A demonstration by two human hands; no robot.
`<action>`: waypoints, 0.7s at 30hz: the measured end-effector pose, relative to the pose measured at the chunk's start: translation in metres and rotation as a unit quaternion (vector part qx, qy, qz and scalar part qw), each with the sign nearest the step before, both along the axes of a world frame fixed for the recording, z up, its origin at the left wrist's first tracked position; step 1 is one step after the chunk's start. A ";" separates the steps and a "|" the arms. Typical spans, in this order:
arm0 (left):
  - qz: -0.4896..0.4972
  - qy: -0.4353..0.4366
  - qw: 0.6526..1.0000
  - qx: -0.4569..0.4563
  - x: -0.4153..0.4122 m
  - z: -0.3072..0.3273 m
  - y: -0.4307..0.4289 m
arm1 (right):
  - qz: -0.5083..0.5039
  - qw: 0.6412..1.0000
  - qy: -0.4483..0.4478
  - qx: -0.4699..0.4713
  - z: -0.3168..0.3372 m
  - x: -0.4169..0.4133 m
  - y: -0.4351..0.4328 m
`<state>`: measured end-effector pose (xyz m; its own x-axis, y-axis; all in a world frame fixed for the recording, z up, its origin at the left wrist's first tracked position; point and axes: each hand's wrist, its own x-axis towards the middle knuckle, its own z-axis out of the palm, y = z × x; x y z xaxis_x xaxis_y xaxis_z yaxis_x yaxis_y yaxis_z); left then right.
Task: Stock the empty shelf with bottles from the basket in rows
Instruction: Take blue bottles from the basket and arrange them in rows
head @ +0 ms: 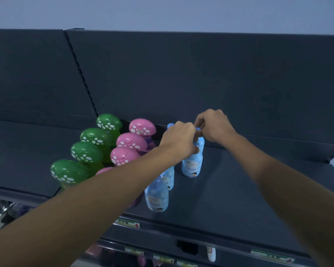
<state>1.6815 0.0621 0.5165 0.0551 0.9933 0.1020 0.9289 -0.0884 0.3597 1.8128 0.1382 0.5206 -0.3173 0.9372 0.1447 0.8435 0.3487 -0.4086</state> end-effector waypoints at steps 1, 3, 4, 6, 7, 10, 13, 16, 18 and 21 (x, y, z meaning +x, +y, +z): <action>-0.002 0.003 1.000 0.004 0.000 -0.001 -0.001 | -0.001 1.000 0.000 -0.001 0.000 0.000 0.000; -0.008 0.012 1.000 0.011 0.002 0.000 -0.005 | -0.004 1.000 0.001 -0.009 0.001 0.000 -0.001; -0.011 0.016 1.000 0.013 0.002 -0.001 -0.006 | -0.005 1.000 0.001 -0.014 0.001 0.000 -0.001; -0.014 0.017 1.000 0.016 0.000 -0.001 -0.007 | -0.008 1.000 -0.003 -0.015 0.002 0.000 -0.004; -0.013 0.017 1.000 0.018 -0.002 0.000 -0.008 | -0.012 1.000 -0.008 -0.011 0.003 0.000 -0.006; -0.005 0.017 0.999 0.038 -0.010 0.003 -0.009 | -0.029 0.999 -0.011 0.007 0.011 -0.002 -0.014; 0.004 0.016 0.998 0.053 -0.025 0.013 -0.014 | -0.039 0.999 -0.016 0.030 0.023 -0.009 -0.026; 0.009 0.014 0.997 0.076 -0.047 0.026 -0.024 | -0.041 0.998 -0.023 0.047 0.035 -0.021 -0.043; 0.012 0.008 0.996 0.083 -0.066 0.034 -0.034 | -0.042 0.997 -0.027 0.054 0.042 -0.032 -0.058; 0.012 -0.002 0.996 0.089 -0.098 0.047 -0.054 | -0.038 0.997 -0.038 0.061 0.053 -0.053 -0.083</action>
<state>1.5837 0.0086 0.5634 0.0309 0.9607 0.2759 0.9300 -0.1287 0.3442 1.7598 0.0553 0.5732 -0.2609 0.9355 0.2381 0.8961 0.3264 -0.3007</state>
